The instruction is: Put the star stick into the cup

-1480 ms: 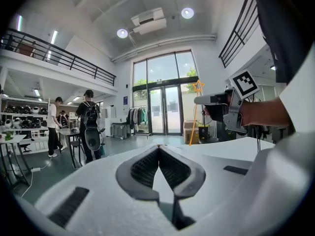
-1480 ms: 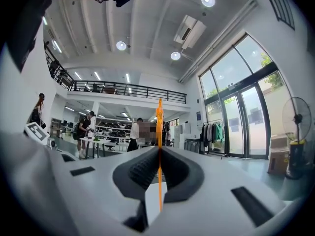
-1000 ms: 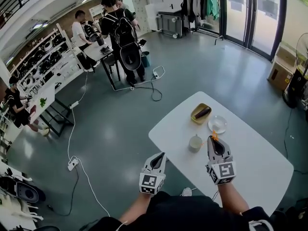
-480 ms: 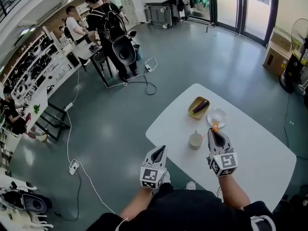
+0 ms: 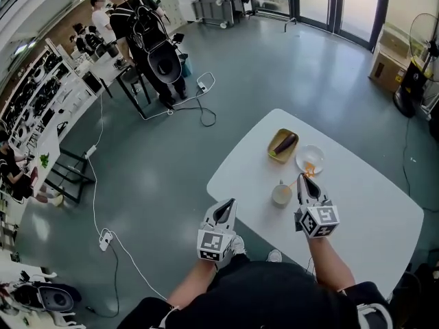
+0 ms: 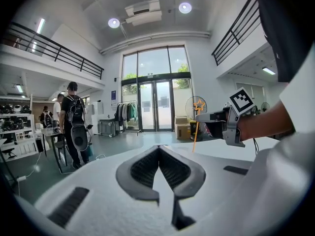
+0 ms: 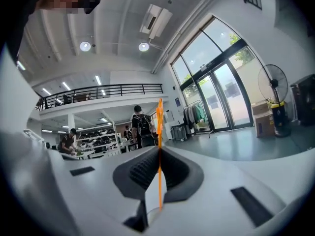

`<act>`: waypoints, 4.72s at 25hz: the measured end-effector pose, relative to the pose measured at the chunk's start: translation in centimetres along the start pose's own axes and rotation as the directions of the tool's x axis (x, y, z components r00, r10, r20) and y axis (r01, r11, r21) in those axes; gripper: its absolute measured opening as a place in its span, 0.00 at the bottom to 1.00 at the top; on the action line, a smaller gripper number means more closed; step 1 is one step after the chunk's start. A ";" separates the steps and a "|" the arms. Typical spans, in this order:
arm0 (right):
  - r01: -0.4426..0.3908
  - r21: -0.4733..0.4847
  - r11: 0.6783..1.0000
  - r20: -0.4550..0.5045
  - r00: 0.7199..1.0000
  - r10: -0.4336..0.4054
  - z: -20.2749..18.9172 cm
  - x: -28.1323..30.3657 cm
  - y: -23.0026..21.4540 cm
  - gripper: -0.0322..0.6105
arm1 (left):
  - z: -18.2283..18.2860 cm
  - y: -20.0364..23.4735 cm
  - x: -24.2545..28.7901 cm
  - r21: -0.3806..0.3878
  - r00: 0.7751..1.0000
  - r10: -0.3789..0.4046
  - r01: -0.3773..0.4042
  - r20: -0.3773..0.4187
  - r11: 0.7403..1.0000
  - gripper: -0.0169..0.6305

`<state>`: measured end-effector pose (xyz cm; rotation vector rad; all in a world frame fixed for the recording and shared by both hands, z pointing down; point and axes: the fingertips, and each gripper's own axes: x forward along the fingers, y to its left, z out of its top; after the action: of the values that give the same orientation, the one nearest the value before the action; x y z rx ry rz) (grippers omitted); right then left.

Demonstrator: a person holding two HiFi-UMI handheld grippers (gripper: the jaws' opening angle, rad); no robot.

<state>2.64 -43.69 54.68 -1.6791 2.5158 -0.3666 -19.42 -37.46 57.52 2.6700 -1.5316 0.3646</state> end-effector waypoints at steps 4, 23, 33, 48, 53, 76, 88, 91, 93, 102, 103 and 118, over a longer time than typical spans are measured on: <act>0.043 0.093 0.995 -0.025 0.999 -0.041 -1.6 0.6 -1.5 0.07 | 0.4 0.6 0.8 -0.001 1.000 -0.025 0.025 -0.009 1.000 0.04; 0.113 0.321 0.940 -0.064 0.993 -0.097 -9.4 1.1 -5.2 0.07 | -1.5 0.4 2.1 0.057 0.995 -0.068 0.072 -0.069 0.996 0.04; 0.122 0.342 0.932 -0.078 0.992 -0.101 -10.8 1.2 -5.6 0.07 | -1.8 0.3 2.1 0.047 0.994 -0.073 0.077 -0.076 0.996 0.04; 0.137 0.359 0.923 -0.112 0.988 -0.104 -12.2 1.5 -6.2 0.11 | -2.3 0.8 1.8 0.039 0.994 -0.057 0.061 -0.097 0.997 0.04; 0.142 0.353 0.925 -0.115 0.988 -0.108 -12.5 1.4 -6.3 0.14 | -2.7 0.2 2.0 0.041 0.993 -0.078 0.082 -0.092 0.996 0.04; 0.123 0.323 0.938 -0.066 0.992 -0.107 -8.6 -3.6 -5.1 0.20 | -1.8 -0.2 3.1 -0.013 0.994 -0.083 0.083 -0.073 0.996 0.04; 0.046 0.094 0.994 -0.049 0.998 -0.042 -4.3 -4.0 -1.6 0.06 | -1.1 -1.5 4.5 -0.027 0.992 -0.114 0.113 -0.054 0.993 0.04; 0.040 0.021 0.999 -0.068 0.997 -0.038 -3.6 -4.0 -1.0 0.06 | -0.5 -1.6 4.6 -0.016 0.994 -0.106 0.106 -0.038 0.994 0.04; 0.037 -0.013 0.999 -0.107 0.994 -0.038 -3.5 -3.9 -0.7 0.06 | -0.3 -1.7 4.7 -0.014 0.994 -0.108 0.107 -0.029 0.994 0.04; -0.030 -0.161 0.986 -0.145 0.989 0.007 -2.0 -3.7 1.8 0.06 | 0.4 -1.6 4.1 -0.009 0.994 -0.111 0.111 -0.017 0.994 0.04; -0.033 -0.179 0.983 -0.146 0.989 0.007 -2.0 -3.7 2.0 0.06 | 0.2 -1.7 4.1 -0.009 0.993 -0.115 0.115 -0.019 0.993 0.04; -0.036 -0.249 0.968 -0.125 0.992 0.005 -1.3 -4.3 2.6 0.06 | 0.8 -2.3 3.7 -0.008 0.993 -0.119 0.119 -0.004 0.993 0.04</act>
<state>1.68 -38.64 55.02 -1.7625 2.7692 -0.1588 -15.48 -39.55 57.80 2.7361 -1.3610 0.3576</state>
